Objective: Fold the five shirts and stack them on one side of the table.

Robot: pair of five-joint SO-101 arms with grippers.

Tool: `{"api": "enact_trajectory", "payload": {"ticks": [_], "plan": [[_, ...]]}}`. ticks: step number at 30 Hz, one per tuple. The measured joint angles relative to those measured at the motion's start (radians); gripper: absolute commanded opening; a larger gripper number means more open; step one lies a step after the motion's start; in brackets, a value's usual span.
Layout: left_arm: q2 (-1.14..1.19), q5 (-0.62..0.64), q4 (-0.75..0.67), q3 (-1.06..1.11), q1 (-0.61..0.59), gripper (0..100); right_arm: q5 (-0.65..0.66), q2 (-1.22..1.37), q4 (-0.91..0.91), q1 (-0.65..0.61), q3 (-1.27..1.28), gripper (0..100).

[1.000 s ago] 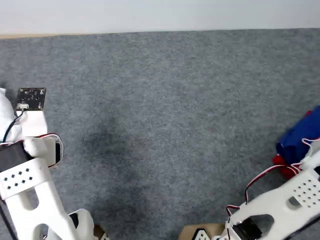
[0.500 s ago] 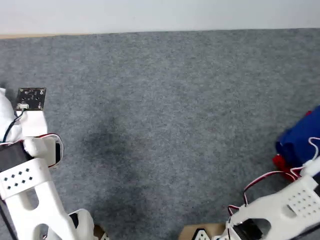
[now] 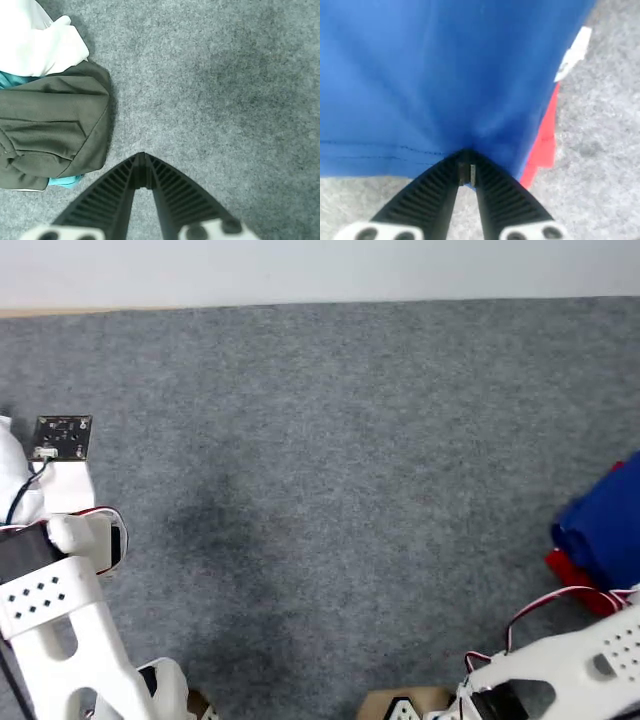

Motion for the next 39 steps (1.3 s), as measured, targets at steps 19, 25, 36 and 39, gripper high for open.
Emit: {"api": "enact_trajectory", "payload": {"ticks": [19,25,36,39], "plan": [[0.000,0.000,0.000,0.000,0.000,0,-0.160,-0.195,0.077,-0.310,0.000,1.0],[0.000,0.000,0.000,0.000,0.000,0,-0.226,0.006,0.075,-0.381,0.000,1.0],[0.000,0.000,0.000,0.000,0.000,0,-0.230,-0.098,0.077,-0.381,-0.057,1.0],[0.000,0.000,0.000,0.000,0.000,0,-0.230,-0.230,0.077,-0.381,-0.060,1.0]]}}
